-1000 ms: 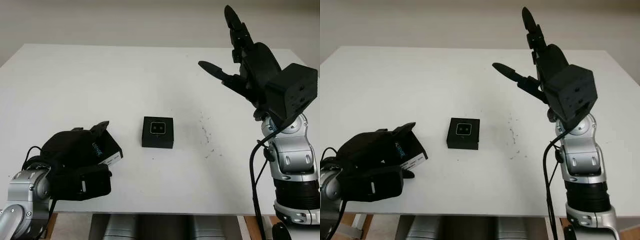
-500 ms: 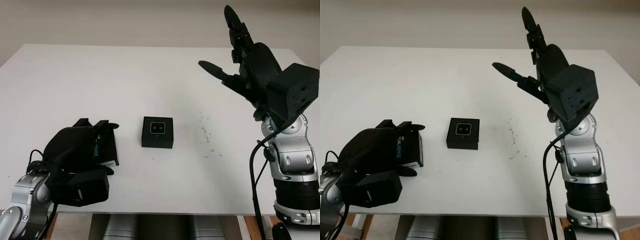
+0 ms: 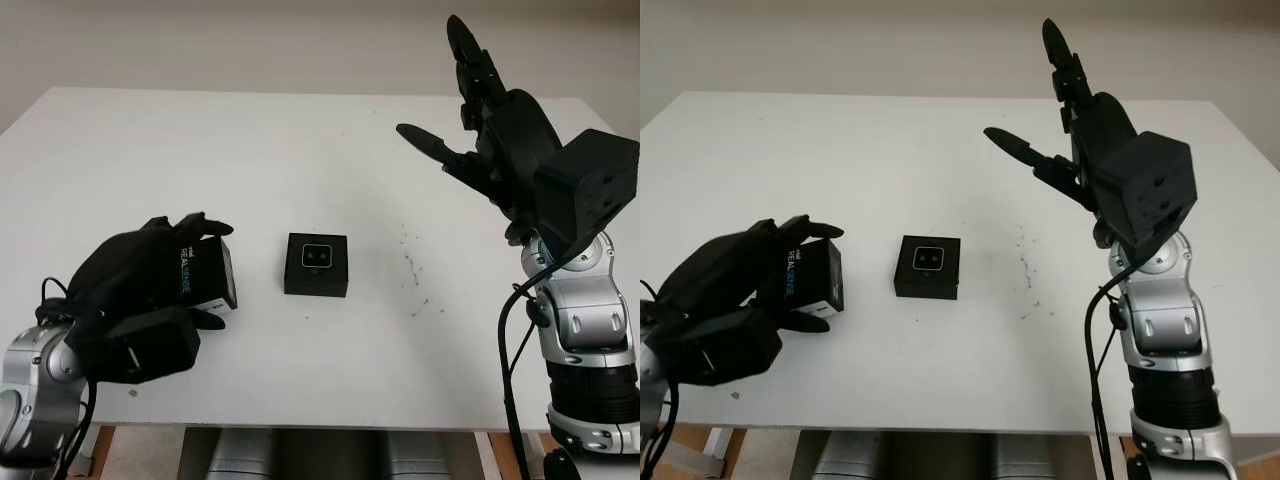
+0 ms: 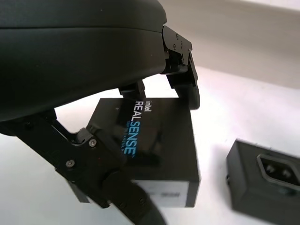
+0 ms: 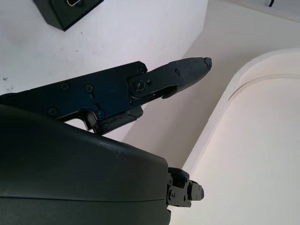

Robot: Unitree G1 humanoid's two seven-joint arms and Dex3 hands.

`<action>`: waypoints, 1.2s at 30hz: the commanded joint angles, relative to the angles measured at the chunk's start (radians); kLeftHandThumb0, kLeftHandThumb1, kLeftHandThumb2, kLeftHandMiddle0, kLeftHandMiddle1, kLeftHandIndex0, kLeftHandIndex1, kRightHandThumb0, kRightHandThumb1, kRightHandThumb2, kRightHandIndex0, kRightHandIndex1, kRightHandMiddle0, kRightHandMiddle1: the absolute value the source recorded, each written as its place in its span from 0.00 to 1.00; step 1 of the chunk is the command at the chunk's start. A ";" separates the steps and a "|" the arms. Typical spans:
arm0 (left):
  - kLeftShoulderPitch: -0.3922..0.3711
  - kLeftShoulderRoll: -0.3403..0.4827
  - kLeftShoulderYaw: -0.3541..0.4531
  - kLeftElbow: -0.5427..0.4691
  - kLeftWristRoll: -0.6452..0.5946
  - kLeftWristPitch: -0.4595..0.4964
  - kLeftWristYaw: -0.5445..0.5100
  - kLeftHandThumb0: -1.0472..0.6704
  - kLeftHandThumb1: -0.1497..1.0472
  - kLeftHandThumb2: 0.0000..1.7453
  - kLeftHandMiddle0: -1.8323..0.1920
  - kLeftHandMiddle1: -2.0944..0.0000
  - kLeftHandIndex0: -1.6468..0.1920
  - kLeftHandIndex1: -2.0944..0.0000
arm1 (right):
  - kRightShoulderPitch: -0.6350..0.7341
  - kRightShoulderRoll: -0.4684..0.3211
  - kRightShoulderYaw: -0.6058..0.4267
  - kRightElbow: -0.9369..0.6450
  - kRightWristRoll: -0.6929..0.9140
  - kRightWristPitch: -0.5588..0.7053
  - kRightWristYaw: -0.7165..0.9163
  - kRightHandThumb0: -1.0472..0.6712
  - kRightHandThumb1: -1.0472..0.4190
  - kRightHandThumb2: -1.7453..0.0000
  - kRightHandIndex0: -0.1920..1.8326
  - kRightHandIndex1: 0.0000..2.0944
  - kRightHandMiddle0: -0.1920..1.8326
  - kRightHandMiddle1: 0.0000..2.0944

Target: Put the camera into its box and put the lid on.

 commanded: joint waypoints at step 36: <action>-0.520 -0.117 -0.301 0.274 -0.008 0.125 -0.110 0.51 0.94 0.03 0.65 0.25 0.72 0.29 | 0.020 0.071 0.058 0.068 -0.049 -0.002 -0.044 0.21 0.00 0.84 0.00 0.01 0.04 0.02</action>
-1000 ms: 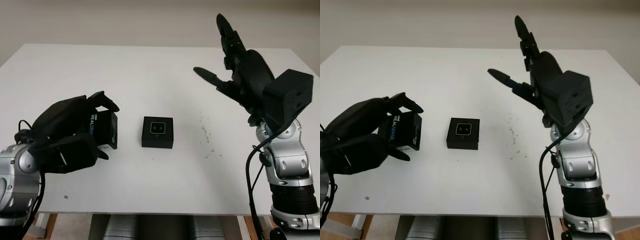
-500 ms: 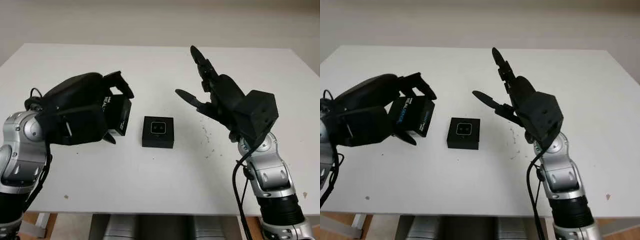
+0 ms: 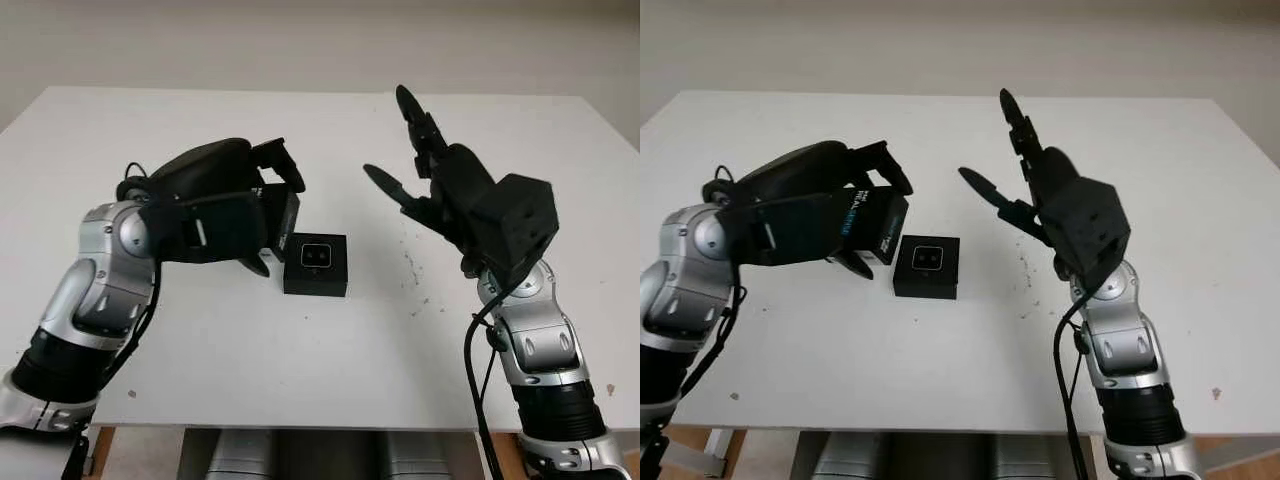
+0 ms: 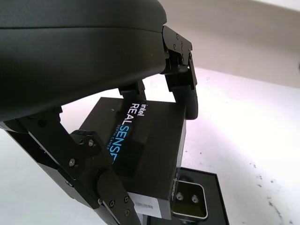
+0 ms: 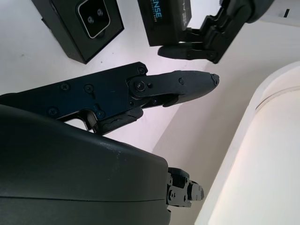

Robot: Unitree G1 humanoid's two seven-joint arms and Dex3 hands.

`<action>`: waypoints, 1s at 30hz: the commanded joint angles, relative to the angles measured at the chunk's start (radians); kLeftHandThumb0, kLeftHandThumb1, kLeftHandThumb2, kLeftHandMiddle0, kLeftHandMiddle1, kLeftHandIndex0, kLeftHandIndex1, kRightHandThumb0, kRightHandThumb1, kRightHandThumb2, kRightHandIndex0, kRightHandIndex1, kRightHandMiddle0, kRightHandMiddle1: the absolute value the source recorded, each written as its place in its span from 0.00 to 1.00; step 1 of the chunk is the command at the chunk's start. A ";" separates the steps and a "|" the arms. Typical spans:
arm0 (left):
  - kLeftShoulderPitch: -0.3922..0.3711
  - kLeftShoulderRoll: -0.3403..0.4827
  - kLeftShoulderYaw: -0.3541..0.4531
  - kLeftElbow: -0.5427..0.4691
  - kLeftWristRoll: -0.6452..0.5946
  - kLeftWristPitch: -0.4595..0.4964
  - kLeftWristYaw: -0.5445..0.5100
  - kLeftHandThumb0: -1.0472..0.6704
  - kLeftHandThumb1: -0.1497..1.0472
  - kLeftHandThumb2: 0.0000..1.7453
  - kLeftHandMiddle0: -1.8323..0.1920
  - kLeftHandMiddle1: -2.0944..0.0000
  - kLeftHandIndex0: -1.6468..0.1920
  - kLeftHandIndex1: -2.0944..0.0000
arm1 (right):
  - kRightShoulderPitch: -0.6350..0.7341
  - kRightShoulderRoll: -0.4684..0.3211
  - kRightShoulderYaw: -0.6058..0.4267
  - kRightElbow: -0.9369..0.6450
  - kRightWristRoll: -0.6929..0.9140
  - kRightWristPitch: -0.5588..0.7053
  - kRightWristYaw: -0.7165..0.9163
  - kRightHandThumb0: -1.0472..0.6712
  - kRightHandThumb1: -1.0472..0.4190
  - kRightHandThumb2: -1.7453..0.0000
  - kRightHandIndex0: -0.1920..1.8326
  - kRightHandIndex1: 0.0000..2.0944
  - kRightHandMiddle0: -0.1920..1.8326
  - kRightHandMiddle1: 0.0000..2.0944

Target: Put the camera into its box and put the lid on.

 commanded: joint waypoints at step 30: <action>-0.097 -0.061 -0.095 0.166 0.088 0.035 -0.001 0.56 0.91 0.03 0.65 0.35 0.69 0.41 | -0.009 0.025 -0.011 0.002 -0.012 -0.033 -0.048 0.22 0.00 0.85 0.01 0.02 0.04 0.02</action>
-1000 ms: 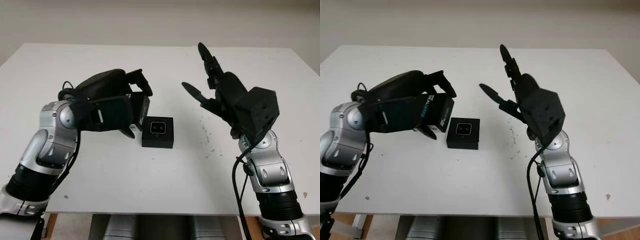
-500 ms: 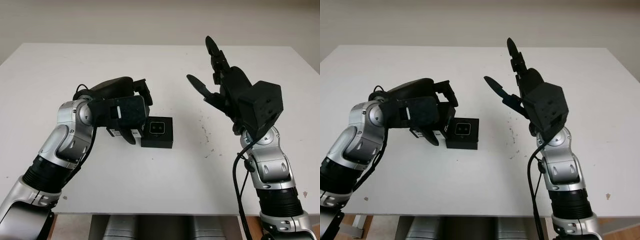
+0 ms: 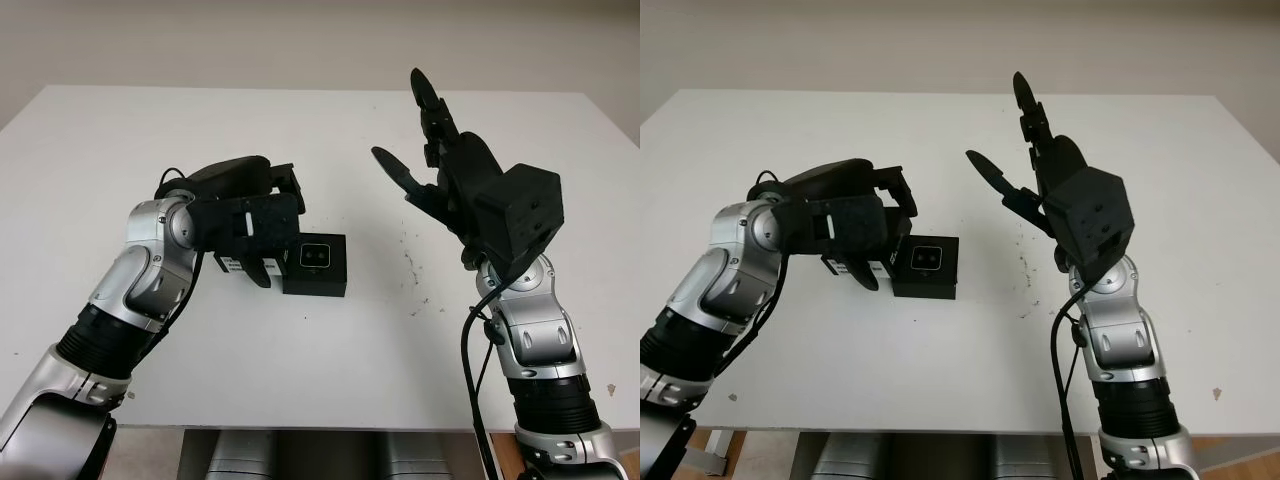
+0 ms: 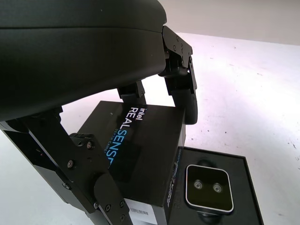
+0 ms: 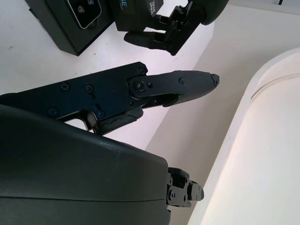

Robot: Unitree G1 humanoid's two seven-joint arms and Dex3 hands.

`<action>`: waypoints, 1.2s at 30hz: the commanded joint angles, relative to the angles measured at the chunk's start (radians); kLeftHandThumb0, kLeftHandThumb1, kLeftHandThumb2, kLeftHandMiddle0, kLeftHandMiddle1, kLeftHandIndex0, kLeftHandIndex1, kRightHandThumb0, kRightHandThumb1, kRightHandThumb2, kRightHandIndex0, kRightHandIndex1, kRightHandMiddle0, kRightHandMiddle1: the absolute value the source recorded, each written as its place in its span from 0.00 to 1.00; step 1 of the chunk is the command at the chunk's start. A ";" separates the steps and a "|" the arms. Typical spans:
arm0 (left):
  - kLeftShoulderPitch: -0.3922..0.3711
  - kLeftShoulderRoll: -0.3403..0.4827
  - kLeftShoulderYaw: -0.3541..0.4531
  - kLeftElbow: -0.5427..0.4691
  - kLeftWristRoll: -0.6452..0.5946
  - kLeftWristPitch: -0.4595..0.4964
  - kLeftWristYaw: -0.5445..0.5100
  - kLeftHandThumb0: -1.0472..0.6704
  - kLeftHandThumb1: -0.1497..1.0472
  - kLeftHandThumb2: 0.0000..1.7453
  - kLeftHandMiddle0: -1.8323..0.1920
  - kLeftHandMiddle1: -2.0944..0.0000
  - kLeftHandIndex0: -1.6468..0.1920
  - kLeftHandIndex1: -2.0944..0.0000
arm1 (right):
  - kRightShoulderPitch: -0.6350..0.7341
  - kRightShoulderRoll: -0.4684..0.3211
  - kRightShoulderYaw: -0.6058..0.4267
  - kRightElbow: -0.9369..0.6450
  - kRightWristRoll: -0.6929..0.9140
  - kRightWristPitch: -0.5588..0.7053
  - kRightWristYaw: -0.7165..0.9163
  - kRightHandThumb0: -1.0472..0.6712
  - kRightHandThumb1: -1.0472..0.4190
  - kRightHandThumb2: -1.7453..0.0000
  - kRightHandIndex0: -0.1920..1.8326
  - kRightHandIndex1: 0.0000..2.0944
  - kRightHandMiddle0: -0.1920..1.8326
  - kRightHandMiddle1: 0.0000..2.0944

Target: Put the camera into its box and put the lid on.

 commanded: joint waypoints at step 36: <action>-0.058 -0.139 -0.069 0.003 0.106 0.032 0.068 0.61 0.94 0.03 0.78 0.00 0.77 0.26 | -0.009 0.017 -0.003 -0.007 0.006 -0.014 -0.013 0.22 0.00 0.87 0.01 0.03 0.05 0.03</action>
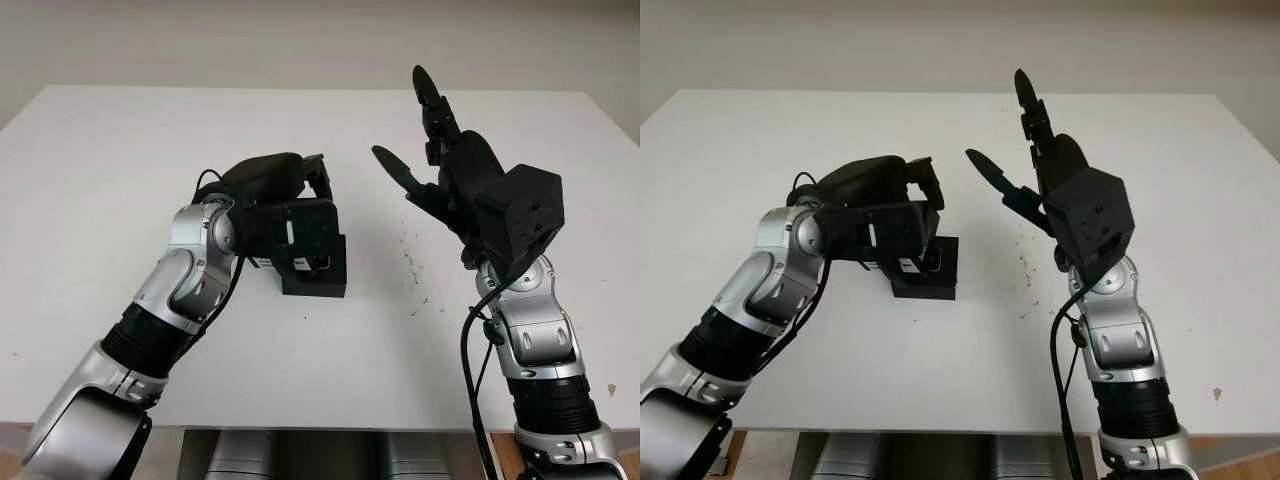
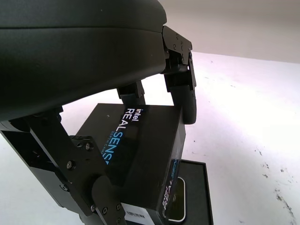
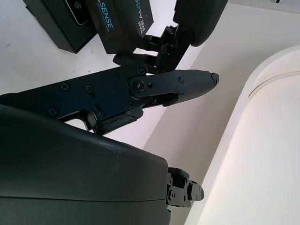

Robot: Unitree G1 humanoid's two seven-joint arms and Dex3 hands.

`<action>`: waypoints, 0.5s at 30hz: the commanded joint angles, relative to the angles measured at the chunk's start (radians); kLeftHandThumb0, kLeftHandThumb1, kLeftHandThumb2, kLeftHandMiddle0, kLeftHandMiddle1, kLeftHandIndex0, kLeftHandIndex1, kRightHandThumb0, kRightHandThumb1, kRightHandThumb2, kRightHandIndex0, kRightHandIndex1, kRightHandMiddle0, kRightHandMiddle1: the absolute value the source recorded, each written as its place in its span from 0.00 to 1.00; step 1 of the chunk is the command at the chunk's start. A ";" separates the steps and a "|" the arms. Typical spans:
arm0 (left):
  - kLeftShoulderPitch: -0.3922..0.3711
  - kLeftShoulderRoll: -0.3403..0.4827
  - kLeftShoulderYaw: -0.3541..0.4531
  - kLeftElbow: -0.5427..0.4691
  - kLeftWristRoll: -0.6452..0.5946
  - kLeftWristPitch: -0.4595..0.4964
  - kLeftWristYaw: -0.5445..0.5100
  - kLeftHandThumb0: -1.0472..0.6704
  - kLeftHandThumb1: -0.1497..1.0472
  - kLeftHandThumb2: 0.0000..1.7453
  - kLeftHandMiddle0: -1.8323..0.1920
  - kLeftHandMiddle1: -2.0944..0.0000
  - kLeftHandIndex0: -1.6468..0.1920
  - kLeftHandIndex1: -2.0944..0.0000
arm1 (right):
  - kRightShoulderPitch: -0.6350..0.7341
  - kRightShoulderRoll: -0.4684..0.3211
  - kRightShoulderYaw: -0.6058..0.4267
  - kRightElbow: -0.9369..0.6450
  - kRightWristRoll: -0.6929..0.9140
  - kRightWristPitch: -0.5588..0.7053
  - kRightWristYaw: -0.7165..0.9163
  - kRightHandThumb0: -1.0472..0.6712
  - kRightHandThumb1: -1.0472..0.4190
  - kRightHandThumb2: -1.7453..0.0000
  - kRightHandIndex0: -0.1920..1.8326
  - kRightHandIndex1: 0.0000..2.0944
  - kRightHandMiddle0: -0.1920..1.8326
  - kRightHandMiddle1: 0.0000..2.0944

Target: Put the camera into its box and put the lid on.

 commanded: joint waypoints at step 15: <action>-0.086 -0.055 -0.074 -0.007 0.045 0.130 -0.155 0.64 0.95 0.03 0.69 0.00 0.97 0.59 | -0.016 0.032 -0.003 0.004 -0.002 -0.005 -0.033 0.23 0.00 0.88 0.02 0.03 0.06 0.03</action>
